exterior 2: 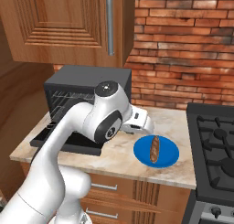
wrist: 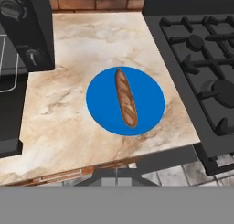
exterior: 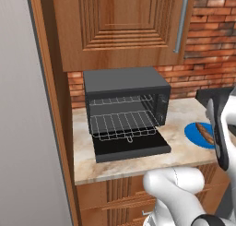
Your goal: Pull the toaster oven rack outwards. Pick up the baguette from the plate and place it on the toaster oven rack. Close the toaster oven door fully and set the temperature to the lowest setting.
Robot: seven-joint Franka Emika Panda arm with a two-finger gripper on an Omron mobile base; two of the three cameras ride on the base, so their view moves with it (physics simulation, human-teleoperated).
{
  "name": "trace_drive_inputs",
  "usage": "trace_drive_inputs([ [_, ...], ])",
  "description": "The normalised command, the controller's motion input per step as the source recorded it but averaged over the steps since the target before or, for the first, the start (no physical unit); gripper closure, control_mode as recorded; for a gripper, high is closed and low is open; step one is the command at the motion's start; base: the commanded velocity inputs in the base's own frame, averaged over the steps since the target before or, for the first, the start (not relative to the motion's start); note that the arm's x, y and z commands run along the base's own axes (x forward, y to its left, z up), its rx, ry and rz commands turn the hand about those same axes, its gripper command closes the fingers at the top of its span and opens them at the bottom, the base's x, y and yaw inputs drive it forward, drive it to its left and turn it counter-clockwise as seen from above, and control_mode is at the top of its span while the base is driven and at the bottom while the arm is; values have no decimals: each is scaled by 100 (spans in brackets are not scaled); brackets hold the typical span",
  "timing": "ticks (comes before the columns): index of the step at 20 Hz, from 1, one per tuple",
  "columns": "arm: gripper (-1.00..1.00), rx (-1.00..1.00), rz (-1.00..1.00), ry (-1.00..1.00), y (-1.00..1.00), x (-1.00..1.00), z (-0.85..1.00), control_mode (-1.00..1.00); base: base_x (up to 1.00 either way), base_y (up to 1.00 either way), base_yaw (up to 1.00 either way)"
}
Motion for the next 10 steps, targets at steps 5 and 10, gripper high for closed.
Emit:
trace_drive_inputs([
  [5, -100, 2, 0, 0, -18, 0, -38, -100, 0, 0, 0],
  [10, -100, 0, 0, 0, -9, 1, -21, -100, 0, 0, 0],
])
